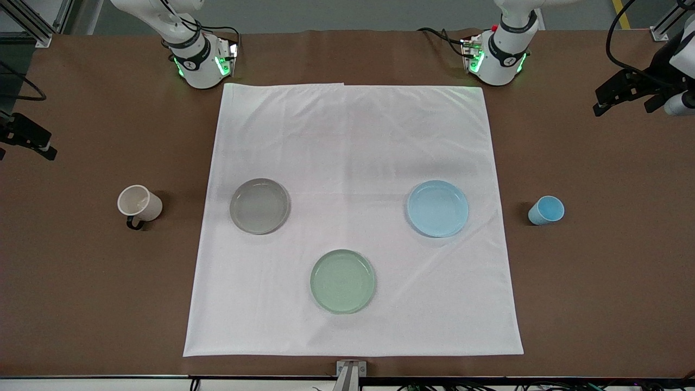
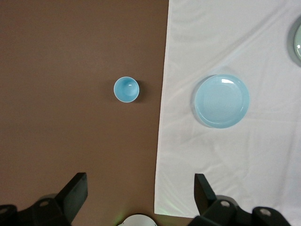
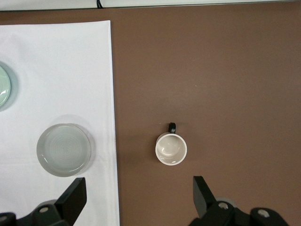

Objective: Place blue cup in blue plate and white mug in gray plate
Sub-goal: 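Reach the left gripper toward the blue cup while the right gripper reaches the mug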

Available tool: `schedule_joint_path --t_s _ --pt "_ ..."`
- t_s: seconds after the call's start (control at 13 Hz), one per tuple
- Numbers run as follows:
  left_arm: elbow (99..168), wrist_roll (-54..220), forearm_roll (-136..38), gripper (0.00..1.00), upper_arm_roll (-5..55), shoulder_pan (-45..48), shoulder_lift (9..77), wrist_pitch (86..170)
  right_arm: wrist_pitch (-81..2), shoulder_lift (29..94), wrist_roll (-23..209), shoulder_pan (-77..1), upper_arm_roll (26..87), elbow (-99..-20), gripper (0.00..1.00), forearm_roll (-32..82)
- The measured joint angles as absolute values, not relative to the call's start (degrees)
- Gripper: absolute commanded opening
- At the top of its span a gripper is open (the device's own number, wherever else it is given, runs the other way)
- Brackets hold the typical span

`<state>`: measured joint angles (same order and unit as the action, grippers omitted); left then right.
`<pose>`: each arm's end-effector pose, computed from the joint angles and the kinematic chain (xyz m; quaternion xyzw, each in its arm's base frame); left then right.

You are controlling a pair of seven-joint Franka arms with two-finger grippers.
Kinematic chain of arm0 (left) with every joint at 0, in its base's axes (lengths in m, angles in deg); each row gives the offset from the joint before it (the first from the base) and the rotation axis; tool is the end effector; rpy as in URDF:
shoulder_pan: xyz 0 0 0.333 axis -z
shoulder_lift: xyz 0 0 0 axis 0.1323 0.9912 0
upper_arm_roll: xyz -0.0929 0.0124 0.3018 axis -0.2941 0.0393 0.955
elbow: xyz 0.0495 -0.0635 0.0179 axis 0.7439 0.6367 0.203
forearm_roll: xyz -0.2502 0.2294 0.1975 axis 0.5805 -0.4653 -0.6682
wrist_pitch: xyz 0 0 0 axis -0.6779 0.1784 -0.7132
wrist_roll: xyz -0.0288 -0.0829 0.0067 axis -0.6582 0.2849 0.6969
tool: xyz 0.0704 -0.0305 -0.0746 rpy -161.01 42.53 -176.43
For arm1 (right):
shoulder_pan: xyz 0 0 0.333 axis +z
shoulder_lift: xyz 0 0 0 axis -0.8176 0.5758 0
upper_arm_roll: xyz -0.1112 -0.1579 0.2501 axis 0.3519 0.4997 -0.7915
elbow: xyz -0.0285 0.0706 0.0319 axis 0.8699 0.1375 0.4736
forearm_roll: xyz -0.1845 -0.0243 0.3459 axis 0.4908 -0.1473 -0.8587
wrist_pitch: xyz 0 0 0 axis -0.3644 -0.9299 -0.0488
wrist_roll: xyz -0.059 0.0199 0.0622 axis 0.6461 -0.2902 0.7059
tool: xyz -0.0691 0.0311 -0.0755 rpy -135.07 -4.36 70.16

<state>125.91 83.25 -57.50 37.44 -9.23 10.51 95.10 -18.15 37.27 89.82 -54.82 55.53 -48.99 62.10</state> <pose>0.5044 -0.0397 0.6632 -0.9997 -0.0233 0.0108 0.0059 0.5579 -0.0462 0.6528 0.9981 -0.0234 0.0563 0.0031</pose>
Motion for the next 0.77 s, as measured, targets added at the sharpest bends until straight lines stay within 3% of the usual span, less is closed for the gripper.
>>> schedule_joint_path --t_s 0.46,0.77 --pt "125.8 82.9 -61.4 1.0 37.5 -9.5 11.9 95.1 -18.1 37.3 88.7 -54.8 55.5 -48.8 1.0 62.1" --pt "127.2 82.3 -62.6 1.0 37.8 -11.9 18.8 99.5 -17.9 37.9 88.6 -54.8 55.5 -48.8 1.0 62.1"
